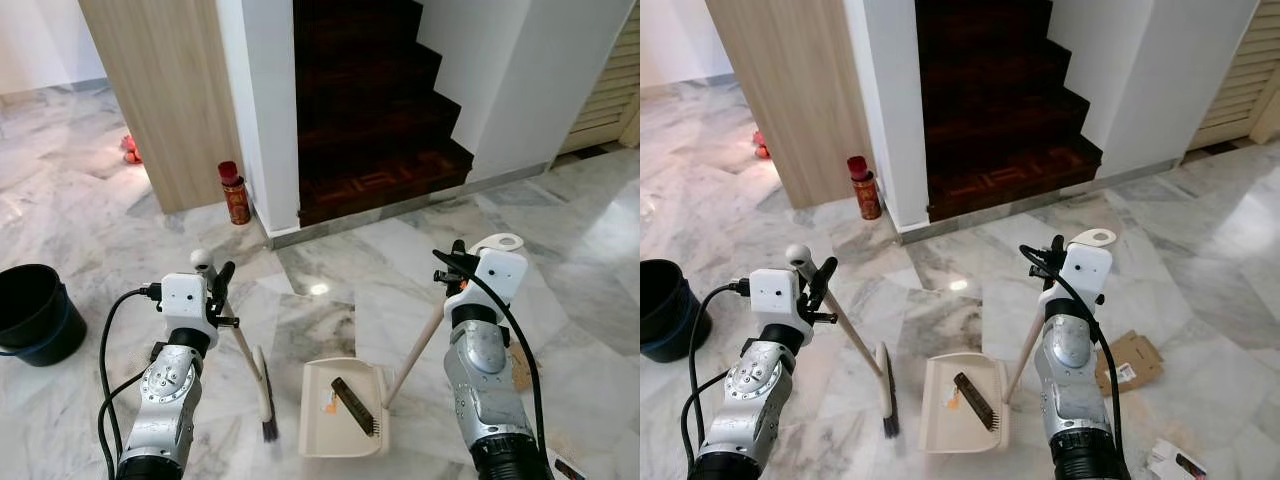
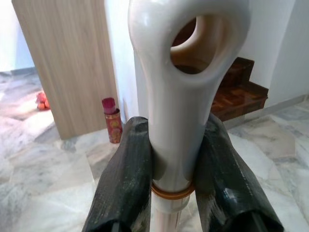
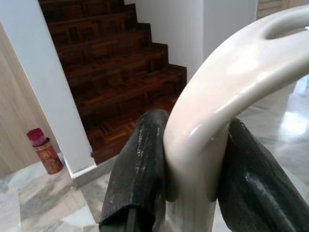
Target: Sweep floor
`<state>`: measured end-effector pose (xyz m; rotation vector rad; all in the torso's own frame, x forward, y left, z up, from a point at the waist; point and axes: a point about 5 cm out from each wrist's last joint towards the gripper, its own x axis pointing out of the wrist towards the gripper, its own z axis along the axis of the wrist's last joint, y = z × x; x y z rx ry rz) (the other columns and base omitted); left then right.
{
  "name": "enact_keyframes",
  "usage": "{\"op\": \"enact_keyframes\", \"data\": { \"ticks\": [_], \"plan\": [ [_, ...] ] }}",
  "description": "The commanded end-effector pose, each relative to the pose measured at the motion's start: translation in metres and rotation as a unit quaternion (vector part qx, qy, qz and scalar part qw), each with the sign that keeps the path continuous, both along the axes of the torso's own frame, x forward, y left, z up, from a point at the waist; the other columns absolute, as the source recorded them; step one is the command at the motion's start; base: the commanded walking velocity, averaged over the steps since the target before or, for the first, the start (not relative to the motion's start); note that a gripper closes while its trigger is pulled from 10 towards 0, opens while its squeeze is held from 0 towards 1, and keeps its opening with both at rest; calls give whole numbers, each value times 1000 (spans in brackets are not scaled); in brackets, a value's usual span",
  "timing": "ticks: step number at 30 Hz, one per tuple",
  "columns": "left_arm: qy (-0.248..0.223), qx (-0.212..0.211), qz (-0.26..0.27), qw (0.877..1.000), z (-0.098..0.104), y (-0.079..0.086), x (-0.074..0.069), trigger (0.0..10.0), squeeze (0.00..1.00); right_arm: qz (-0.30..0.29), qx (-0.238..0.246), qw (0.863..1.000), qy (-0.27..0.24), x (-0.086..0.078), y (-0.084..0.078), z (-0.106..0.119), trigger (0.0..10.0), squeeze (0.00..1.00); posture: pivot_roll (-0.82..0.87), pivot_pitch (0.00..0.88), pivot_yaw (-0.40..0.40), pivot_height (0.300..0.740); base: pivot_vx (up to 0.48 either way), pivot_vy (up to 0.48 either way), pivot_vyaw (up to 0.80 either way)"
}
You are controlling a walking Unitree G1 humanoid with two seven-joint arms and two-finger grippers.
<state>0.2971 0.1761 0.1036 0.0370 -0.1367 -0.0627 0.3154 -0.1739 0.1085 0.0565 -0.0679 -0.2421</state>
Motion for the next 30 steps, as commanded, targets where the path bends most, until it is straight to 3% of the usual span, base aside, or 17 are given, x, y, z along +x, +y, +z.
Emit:
{"op": "enact_keyframes", "data": {
  "ticks": [1, 20, 30],
  "plan": [
    [-21, 10, 3, 1000, 11, 3, 0, 10000, 0, 5, 2, 1000, -25, 2, 3, 13, 10000, 0, 42, 56, 25, 740, 0, 270, 0],
    [-16, 11, 7, 1000, 11, 6, -3, 10000, 0, 15, 2, 1000, -21, 2, 6, 13, 10000, 0, 45, 82, 26, 740, 0, 270, 0],
    [-14, 11, 6, 1000, 11, 5, -3, 10000, 0, 27, 7, 999, -23, 3, 10, 14, 10000, 0, 46, 75, 27, 740, 0, 274, 507]
  ]
}}
